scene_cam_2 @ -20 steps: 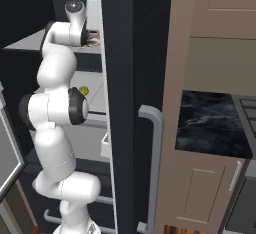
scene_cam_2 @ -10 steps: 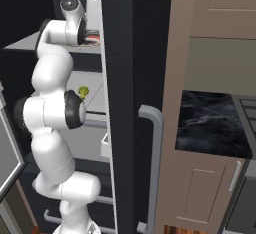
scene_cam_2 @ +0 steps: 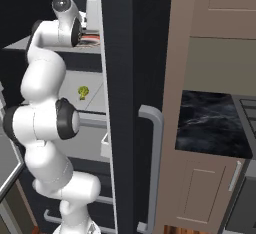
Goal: Transport the fish from the fridge to the microwave and turn on the microwave.
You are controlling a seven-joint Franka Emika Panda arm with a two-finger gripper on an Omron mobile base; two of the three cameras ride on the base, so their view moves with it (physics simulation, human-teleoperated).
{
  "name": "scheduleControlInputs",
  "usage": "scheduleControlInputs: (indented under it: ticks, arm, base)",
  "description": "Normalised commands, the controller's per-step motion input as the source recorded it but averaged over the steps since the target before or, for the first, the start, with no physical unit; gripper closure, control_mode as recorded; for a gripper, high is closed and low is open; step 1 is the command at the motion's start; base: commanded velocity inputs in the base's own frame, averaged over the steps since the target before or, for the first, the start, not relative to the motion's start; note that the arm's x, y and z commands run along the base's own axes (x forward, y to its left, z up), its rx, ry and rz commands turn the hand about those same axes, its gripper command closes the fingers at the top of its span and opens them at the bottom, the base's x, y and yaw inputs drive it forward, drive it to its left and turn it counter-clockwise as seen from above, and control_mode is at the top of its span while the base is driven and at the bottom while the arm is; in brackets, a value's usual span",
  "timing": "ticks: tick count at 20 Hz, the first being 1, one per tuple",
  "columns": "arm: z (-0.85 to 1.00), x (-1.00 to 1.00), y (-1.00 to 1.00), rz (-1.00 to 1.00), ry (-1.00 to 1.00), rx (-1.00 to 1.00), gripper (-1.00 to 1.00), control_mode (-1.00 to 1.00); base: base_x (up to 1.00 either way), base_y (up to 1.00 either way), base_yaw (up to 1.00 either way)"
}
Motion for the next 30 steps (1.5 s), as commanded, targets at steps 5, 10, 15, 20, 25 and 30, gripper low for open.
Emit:
scheduleControlInputs:
  ticks: [5, 10, 15, 20, 25, 30]
  arm:
    - [0.26, -0.69, -0.02, 0.0, 0.0, 0.0, 1.0, -1.0]
    - [0.17, -0.77, -0.11, 0.0, 0.0, 0.0, 1.0, -1.0]
    - [0.05, -0.69, -0.17, 0.0, 0.0, 0.0, 1.0, -1.0]
    - [0.0, -0.62, -0.16, 0.0, 0.0, 0.0, 1.0, -1.0]
    - [0.0, -0.59, -0.17, 0.0, 0.0, 0.0, 1.0, -1.0]
    - [0.0, -0.57, -0.15, 0.0, 0.0, 0.0, 1.0, -1.0]
  base:
    - [0.0, 0.0, 0.0]
    - [0.0, 0.0, 0.0]
    - [0.0, 0.0, 0.0]
    - [0.0, 0.0, 0.0]
    - [0.0, 0.0, 0.0]
    - [0.0, 0.0, 0.0]
